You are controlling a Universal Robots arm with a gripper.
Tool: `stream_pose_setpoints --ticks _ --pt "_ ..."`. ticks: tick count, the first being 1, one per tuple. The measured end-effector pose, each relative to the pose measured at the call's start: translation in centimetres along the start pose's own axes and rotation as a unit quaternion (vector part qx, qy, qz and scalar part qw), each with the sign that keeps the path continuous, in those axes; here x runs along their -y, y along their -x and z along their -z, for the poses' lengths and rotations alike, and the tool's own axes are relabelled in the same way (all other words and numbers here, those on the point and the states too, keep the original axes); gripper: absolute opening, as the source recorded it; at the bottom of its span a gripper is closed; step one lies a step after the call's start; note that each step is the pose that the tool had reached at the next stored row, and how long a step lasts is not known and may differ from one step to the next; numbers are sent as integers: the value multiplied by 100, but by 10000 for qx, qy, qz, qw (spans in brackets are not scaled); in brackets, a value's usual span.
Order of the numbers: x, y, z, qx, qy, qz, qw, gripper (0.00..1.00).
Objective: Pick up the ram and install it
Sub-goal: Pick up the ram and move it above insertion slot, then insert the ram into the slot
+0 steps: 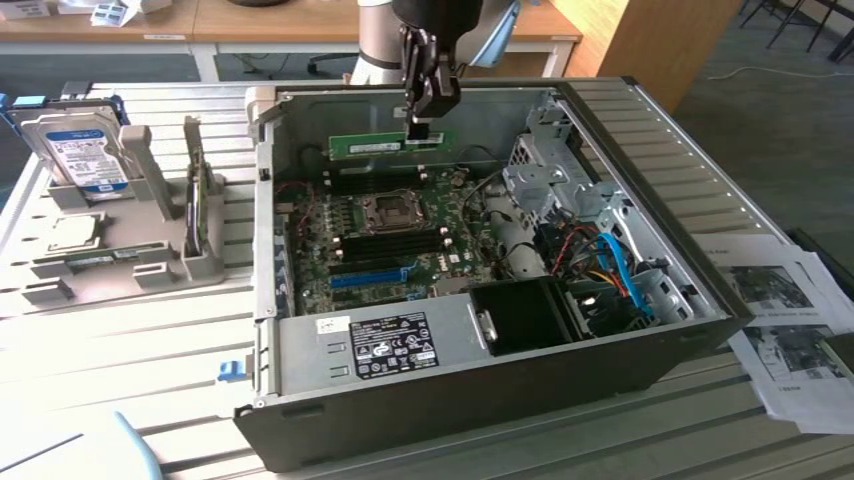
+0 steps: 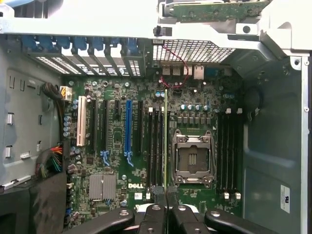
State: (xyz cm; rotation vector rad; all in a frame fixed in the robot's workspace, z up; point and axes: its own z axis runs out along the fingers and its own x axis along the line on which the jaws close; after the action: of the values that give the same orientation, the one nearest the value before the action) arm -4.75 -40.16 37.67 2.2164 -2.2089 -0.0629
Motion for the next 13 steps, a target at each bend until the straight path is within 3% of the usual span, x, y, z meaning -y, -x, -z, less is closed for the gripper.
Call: stream_pose_setpoints --ticks 13 --pt "0 0 -20 0 0 0 10000 11"
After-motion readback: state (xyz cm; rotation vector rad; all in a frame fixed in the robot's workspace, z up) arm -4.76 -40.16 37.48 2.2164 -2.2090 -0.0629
